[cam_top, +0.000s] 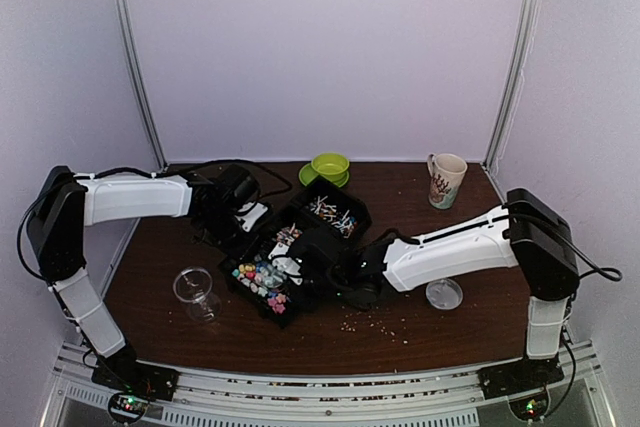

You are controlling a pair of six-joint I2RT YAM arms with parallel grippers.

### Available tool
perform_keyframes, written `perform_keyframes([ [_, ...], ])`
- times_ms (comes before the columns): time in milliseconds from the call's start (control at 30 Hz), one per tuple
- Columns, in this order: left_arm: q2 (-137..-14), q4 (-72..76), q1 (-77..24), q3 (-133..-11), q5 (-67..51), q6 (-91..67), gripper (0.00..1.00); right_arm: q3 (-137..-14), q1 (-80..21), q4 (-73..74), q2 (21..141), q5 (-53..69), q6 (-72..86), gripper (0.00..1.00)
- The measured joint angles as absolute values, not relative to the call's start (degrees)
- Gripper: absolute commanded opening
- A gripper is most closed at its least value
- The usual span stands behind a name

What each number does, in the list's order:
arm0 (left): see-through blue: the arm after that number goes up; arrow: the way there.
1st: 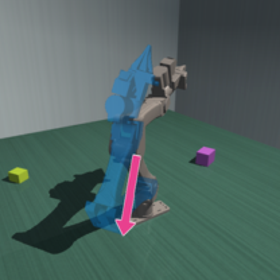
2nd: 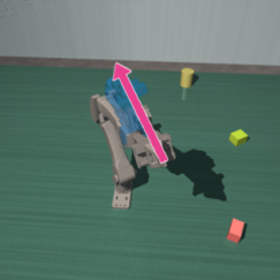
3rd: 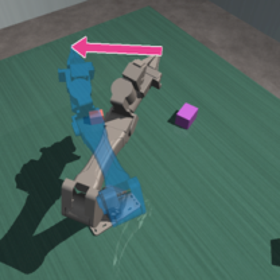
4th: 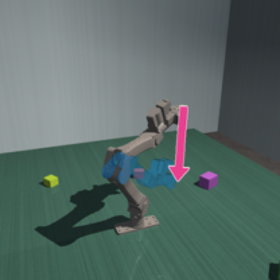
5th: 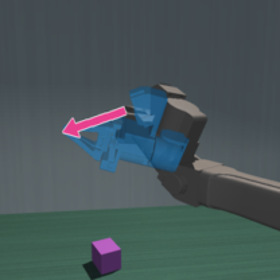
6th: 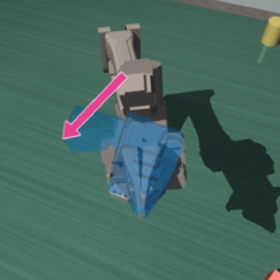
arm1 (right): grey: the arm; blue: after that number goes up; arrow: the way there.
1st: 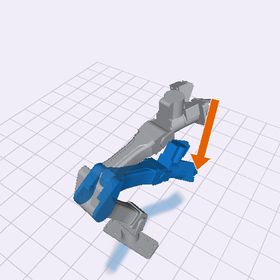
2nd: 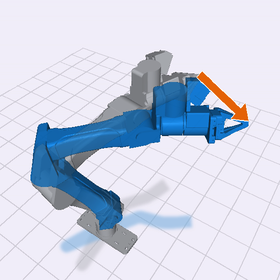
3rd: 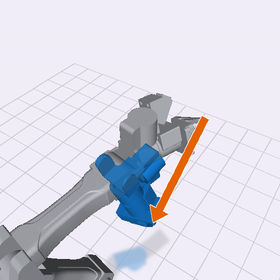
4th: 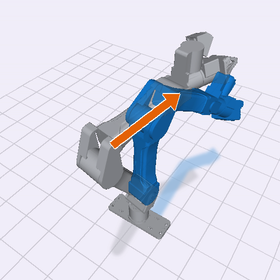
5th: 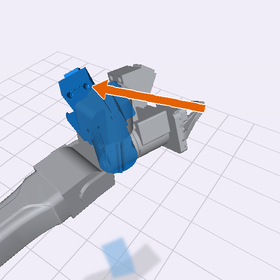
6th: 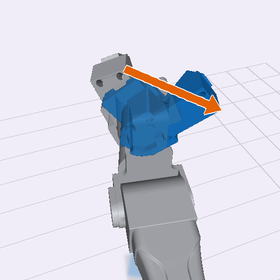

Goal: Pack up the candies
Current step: Scoop the fake candies from the storage box.

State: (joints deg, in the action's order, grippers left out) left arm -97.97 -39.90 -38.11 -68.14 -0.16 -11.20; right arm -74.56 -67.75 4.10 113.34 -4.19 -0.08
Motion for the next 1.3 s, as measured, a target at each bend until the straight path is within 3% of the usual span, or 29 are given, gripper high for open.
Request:
perform_keyframes([
  [767,-97.9,-39.1,-36.4,-68.1,-2.4,-12.6,0.0,-56.7,-67.6,-22.5,110.0,-6.4,-1.7,0.0],
  [1300,-97.9,-38.7,-35.3,-68.6,-4.8,-13.1,0.0,-48.2,-67.6,-29.5,103.0,-8.2,-1.8,0.0],
])
